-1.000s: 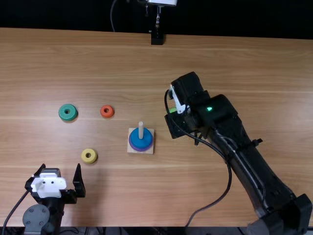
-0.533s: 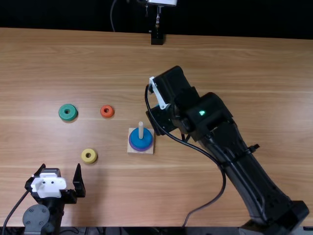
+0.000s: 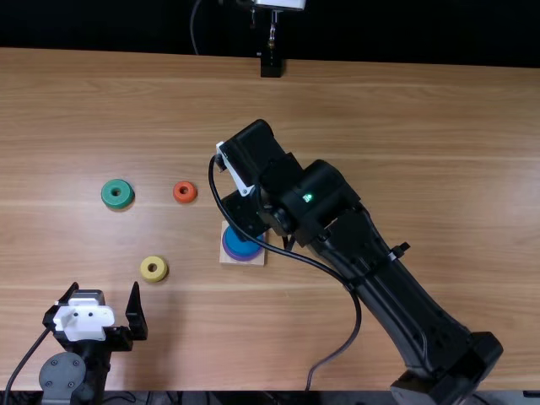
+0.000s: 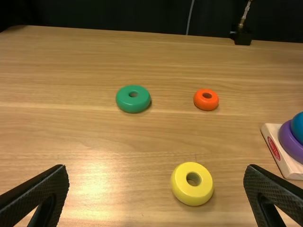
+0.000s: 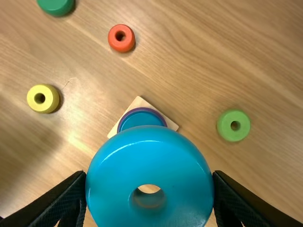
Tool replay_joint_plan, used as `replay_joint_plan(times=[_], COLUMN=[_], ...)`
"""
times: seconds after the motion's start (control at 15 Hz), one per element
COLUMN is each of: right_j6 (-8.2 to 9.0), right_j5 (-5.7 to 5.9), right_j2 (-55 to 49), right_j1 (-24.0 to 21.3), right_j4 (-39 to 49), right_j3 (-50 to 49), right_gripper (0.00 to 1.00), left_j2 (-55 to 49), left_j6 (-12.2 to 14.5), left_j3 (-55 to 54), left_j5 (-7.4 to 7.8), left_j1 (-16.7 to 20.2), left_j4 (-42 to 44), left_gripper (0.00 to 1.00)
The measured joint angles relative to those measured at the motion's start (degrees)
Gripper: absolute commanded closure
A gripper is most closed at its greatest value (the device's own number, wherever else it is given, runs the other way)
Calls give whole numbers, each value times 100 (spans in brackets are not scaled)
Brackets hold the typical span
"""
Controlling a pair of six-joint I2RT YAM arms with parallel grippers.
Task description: Build the Hanoi tower: stack the rings onto the peg from bottom to top in this color order: purple, dark blue, light blue, dark green, light green, yellow, orange.
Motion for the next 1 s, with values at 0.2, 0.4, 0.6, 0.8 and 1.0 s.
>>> replay_joint_plan(times=[0.2, 0.4, 0.6, 0.8, 1.0], right_j6=[2, 2, 0, 2, 4], right_j5=[0, -2, -2, -4, -2], right_j2=[173, 380, 391, 393, 391], right_j1=[28, 61, 74, 74, 76], right_j4=[9, 7, 4, 2, -2], right_j3=[118, 122, 122, 122, 101], right_gripper=[100, 100, 100, 100, 100], left_j2=[0, 0, 0, 2, 0], left_j6=[0, 2, 0, 2, 2], left_j3=[0, 0, 0, 0, 0], left_j5=[2, 0, 0, 2, 2], left_j1=[0, 2, 2, 2, 0], left_j4=[2, 4, 0, 0, 0], left_gripper=[0, 0, 0, 0, 0])
